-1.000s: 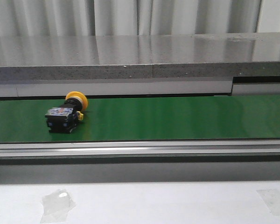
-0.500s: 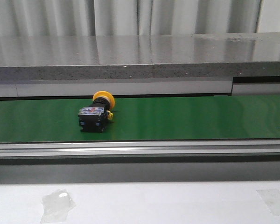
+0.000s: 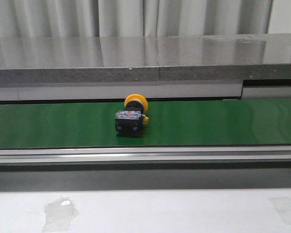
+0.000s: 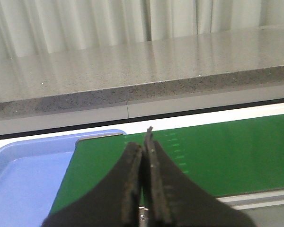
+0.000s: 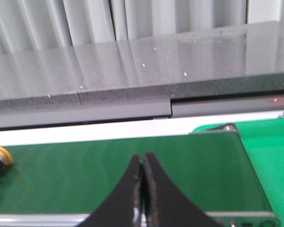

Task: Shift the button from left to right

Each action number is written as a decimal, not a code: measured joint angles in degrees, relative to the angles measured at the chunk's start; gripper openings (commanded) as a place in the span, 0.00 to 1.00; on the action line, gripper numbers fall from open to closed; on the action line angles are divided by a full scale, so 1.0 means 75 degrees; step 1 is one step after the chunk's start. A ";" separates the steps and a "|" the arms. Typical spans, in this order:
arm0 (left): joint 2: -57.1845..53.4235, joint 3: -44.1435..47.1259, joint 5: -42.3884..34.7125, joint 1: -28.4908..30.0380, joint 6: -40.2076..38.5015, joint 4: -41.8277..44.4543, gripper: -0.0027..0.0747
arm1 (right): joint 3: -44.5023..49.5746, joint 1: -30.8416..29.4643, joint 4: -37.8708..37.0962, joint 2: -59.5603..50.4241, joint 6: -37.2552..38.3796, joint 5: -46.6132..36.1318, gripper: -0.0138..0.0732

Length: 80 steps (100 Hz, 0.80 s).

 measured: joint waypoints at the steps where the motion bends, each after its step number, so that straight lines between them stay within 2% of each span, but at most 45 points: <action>1: 0.0000 0.0000 0.0000 0.0000 0.0000 0.0000 0.01 | -0.0069 0.0000 0.0000 0.0098 0.0000 0.0098 0.08; 31: 0.0000 0.0000 0.0000 0.0000 -0.0005 0.0000 0.01 | -0.3673 0.0000 0.0049 0.3450 0.0000 0.2946 0.08; 41: 0.0000 0.0000 0.0000 0.0000 -0.0005 0.0000 0.01 | -0.4491 0.0000 0.0174 0.4379 0.0000 0.3295 0.08; 55: 0.0000 0.0000 0.0000 0.0000 -0.0005 0.0000 0.01 | -0.4888 0.0000 0.0466 0.5393 0.0000 0.3382 0.11; 60: 0.0000 0.0000 0.0000 0.0000 -0.0005 0.0000 0.01 | -0.4897 0.0000 0.0562 0.5680 0.0000 0.3387 0.17; 65: 0.0000 0.0000 0.0000 0.0000 -0.0005 0.0000 0.01 | -0.4902 0.0000 0.0641 0.5946 0.0000 0.3426 0.27; 80: 0.0000 0.0000 0.0000 0.0000 -0.0005 0.0000 0.01 | -0.4902 0.0000 0.1073 0.6620 0.0000 0.3392 0.72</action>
